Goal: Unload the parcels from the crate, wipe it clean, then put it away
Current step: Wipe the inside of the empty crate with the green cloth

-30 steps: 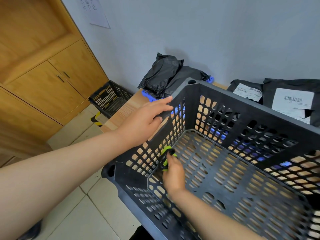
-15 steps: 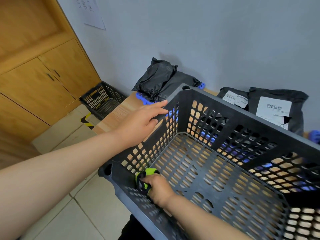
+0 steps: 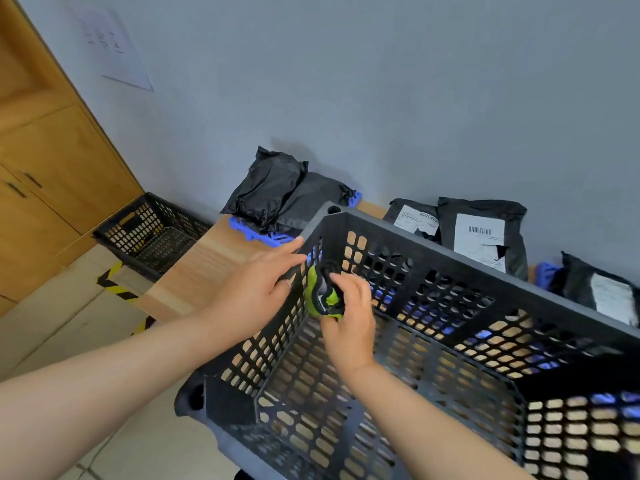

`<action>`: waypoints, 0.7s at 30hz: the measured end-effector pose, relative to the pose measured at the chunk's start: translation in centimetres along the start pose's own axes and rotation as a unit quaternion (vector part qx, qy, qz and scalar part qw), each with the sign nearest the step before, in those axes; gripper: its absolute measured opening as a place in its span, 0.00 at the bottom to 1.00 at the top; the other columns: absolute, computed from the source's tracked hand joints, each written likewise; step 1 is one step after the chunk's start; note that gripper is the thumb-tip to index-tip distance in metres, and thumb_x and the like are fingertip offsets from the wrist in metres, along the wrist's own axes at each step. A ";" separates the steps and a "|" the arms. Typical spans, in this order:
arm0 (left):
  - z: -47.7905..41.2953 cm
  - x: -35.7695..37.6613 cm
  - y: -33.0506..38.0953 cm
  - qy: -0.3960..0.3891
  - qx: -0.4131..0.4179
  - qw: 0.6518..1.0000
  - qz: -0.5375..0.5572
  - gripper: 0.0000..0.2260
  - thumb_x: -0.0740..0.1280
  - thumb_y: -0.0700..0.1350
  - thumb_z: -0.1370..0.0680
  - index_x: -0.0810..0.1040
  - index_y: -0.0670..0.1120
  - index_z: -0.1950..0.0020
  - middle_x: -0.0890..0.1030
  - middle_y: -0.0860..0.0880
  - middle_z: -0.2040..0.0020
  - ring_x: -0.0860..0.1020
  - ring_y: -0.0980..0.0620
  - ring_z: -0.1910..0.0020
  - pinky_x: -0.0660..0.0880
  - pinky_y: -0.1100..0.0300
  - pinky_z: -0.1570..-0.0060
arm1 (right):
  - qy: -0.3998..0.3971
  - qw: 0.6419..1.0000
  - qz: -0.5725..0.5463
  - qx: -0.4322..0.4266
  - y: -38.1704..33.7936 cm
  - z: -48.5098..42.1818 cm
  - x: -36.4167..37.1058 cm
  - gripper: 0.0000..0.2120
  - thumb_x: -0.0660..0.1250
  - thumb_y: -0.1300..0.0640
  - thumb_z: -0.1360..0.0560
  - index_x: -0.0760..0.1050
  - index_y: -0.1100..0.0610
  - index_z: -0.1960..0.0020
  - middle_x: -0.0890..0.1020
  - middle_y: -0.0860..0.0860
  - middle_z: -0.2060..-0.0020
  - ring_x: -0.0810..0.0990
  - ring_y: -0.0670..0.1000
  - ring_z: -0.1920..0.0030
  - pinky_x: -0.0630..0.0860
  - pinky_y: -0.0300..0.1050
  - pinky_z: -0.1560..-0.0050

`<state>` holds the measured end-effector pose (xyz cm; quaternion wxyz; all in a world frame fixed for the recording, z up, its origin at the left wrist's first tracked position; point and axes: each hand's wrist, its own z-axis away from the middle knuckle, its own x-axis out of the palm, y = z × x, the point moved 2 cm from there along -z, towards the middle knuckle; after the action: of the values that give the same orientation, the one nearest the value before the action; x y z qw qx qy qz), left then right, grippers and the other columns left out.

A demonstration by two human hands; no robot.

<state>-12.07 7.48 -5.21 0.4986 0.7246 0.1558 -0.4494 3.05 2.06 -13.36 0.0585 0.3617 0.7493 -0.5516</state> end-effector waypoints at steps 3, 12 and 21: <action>0.0 -0.3 0.2 -0.007 0.012 1.000 -0.006 0.22 0.64 0.39 0.22 0.69 0.52 0.29 0.61 0.63 0.29 0.60 0.59 0.28 0.54 0.65 0.31 | 0.092 0.995 0.024 -0.024 -1.1 -3.4 -0.7 0.30 0.70 0.74 0.39 0.75 0.56 0.40 0.73 0.56 0.42 0.71 0.45 0.43 0.64 0.24 0.43; -6.8 -2.4 0.2 0.023 0.067 0.997 -0.014 0.23 0.62 0.39 0.23 0.66 0.49 0.28 0.75 0.54 0.38 0.58 0.58 0.31 0.57 0.63 0.34 | 0.157 0.980 0.115 -0.030 -1.1 -8.2 2.8 0.31 0.71 0.73 0.39 0.70 0.50 0.41 0.68 0.48 0.44 0.77 0.55 0.47 0.75 0.40 0.54; -14.4 -0.7 0.0 -0.020 0.121 0.992 0.001 0.20 0.57 0.39 0.20 0.67 0.46 0.28 0.72 0.51 0.33 0.58 0.54 0.29 0.55 0.64 0.34 | 0.068 0.970 0.228 0.049 3.3 -5.8 6.2 0.37 0.75 0.72 0.51 0.68 0.53 0.46 0.75 0.55 0.48 0.81 0.59 0.61 0.74 0.44 0.74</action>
<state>-5.29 20.04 -3.24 0.4105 0.7707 0.0894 -0.4790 2.33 10.51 -16.67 0.1136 0.5625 0.6210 -0.5339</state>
